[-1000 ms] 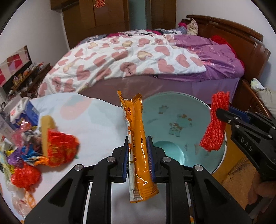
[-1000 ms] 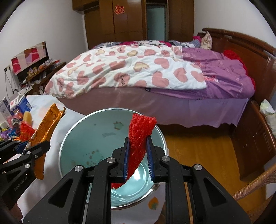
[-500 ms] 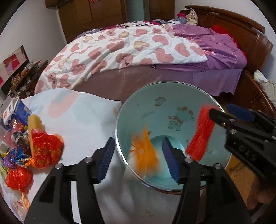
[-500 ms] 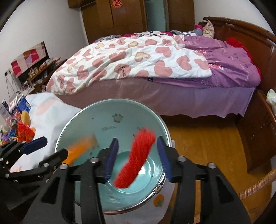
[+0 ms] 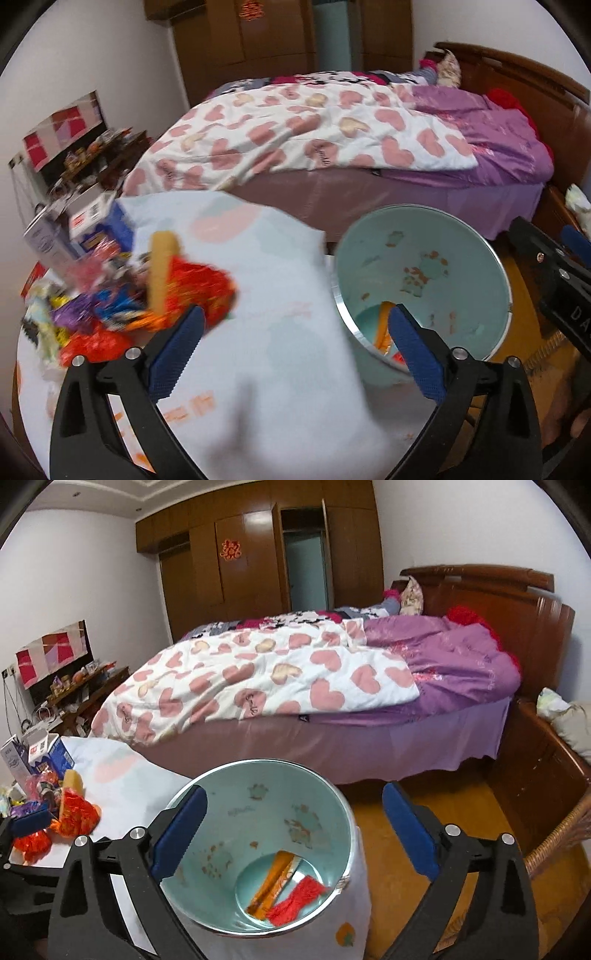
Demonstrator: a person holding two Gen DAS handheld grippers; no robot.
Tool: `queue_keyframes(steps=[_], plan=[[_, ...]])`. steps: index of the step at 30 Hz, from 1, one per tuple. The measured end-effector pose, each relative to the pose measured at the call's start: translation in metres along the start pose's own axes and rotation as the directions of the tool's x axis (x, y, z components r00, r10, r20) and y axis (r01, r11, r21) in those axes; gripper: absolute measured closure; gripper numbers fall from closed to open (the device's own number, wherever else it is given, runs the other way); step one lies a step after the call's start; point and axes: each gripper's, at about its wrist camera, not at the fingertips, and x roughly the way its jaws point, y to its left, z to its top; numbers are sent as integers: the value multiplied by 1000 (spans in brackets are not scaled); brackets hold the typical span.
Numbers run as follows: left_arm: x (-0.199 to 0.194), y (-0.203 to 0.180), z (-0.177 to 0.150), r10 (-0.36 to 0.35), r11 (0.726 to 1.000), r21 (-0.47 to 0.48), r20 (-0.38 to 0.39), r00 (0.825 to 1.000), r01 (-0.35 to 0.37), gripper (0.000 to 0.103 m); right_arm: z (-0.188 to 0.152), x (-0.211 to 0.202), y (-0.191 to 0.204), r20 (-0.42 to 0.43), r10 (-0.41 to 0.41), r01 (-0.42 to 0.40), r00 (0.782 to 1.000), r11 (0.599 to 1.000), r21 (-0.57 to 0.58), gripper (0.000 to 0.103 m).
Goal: Collect trash
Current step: 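Carry wrapper and red net over the blue bin and open both tools, then grasp the clear plastic bag with left tool while right tool grasps red candy wrapper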
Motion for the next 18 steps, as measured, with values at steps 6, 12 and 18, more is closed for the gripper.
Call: queue_keyframes(steps=[6, 12, 18], plan=[[-15, 49, -18, 60, 995, -81, -19, 998, -61, 6, -2, -4, 44, -34, 75, -76, 997, 996, -40, 9], [-27, 113, -51, 125, 974, -184, -50, 991, -132, 6, -12, -7, 97, -89, 151, -159, 984, 983, -87, 9], [-43, 182, -93, 197, 926, -308, -99, 975, -219, 6, -29, -11, 154, -130, 232, -252, 964, 954, -161, 9]])
